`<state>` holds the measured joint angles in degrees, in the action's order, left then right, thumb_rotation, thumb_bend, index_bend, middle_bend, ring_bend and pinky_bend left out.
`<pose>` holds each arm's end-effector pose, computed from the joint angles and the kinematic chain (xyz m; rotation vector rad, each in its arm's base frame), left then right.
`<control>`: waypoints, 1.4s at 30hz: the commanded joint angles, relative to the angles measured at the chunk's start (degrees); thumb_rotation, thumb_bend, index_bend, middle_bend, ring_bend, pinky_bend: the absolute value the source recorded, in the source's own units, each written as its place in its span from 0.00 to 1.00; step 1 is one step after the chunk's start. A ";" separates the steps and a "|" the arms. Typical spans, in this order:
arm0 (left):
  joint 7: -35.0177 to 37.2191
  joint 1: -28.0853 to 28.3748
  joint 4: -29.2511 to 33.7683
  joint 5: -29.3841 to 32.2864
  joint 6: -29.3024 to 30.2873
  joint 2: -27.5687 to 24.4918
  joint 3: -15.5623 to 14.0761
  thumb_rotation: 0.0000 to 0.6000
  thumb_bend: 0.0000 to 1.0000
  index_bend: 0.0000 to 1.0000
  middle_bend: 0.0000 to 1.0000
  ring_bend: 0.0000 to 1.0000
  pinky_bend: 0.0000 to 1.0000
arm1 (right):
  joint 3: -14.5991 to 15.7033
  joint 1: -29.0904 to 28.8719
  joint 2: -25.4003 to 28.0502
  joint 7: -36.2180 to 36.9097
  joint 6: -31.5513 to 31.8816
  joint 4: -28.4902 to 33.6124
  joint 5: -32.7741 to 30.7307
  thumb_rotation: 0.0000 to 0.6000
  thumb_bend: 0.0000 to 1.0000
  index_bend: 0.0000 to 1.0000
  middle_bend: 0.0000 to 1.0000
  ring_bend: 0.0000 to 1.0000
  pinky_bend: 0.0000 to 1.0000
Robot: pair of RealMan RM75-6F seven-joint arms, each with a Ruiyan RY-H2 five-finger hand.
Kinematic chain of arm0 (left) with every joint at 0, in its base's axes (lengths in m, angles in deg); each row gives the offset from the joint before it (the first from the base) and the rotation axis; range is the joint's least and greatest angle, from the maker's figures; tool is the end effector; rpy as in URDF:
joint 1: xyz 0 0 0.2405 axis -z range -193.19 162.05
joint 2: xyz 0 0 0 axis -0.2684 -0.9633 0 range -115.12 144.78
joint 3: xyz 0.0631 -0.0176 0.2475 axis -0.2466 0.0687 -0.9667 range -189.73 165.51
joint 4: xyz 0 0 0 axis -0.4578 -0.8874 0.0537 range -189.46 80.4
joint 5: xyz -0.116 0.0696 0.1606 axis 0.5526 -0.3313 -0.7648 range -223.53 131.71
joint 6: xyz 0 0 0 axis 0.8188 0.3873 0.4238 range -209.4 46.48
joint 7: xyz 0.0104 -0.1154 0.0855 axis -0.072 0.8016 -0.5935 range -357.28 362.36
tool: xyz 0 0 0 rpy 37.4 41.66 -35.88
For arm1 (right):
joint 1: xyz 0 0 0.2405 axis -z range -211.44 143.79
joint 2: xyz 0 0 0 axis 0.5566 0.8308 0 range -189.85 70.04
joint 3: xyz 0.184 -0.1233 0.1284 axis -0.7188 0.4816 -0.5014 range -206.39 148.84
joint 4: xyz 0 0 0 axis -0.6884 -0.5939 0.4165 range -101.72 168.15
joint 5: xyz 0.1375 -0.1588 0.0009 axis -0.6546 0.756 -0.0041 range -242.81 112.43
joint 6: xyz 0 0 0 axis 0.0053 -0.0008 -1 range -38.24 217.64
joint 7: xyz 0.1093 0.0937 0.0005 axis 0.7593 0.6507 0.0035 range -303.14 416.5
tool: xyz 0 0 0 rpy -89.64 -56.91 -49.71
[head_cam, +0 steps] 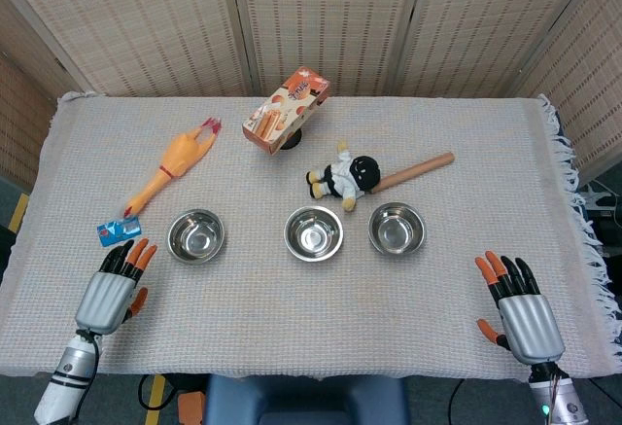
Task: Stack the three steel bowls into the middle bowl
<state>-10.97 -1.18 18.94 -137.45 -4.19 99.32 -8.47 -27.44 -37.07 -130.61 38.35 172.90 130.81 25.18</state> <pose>-0.2919 0.2348 0.0489 -1.6744 -0.6557 -0.8340 -0.2796 -0.1538 0.0994 1.5529 -0.8623 0.7911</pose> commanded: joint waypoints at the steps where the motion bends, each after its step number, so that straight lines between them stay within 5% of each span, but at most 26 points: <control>1: 2.02 5.71 -10.69 2.41 -4.83 8.24 3.16 1.00 0.45 0.11 0.00 0.00 0.14 | -0.31 -0.27 -0.22 -0.32 -0.88 -0.19 -1.05 1.00 0.11 0.00 0.00 0.00 0.00; 10: 4.05 10.47 -26.66 3.02 -7.34 18.32 3.26 1.00 0.45 0.28 0.01 0.00 0.14 | -0.91 -0.50 0.03 -0.36 -1.90 -0.03 -3.14 1.00 0.11 0.00 0.00 0.00 0.00; 18: 9.23 13.11 -41.41 1.13 -0.75 26.66 3.20 1.00 0.45 0.67 0.19 0.05 0.14 | -0.86 -0.57 0.54 -0.16 -2.35 0.51 -3.72 1.00 0.11 0.00 0.00 0.00 0.00; 22: 13.91 14.12 -46.09 -0.02 5.61 29.73 3.31 1.00 0.45 0.77 0.27 0.09 0.14 | -0.95 -0.42 0.88 -0.06 -2.03 0.98 -3.88 1.00 0.11 0.00 0.00 0.00 0.00; 31: 12.16 19.90 -43.25 -1.39 10.31 31.99 4.21 1.00 0.45 0.79 0.27 0.09 0.14 | -0.70 -0.29 1.68 0.48 -2.00 1.87 -3.83 1.00 0.11 0.00 0.00 0.00 0.00; 42: 3.24 29.33 -39.93 -1.74 0.92 38.84 4.31 1.00 0.45 0.75 0.26 0.09 0.15 | -1.23 0.27 3.27 2.43 -0.52 2.78 -3.88 1.00 0.11 0.00 0.00 0.00 0.00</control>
<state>-6.65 26.46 -20.48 -139.51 -1.36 136.50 -4.47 -28.62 -36.82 -127.43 40.69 172.32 133.54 21.35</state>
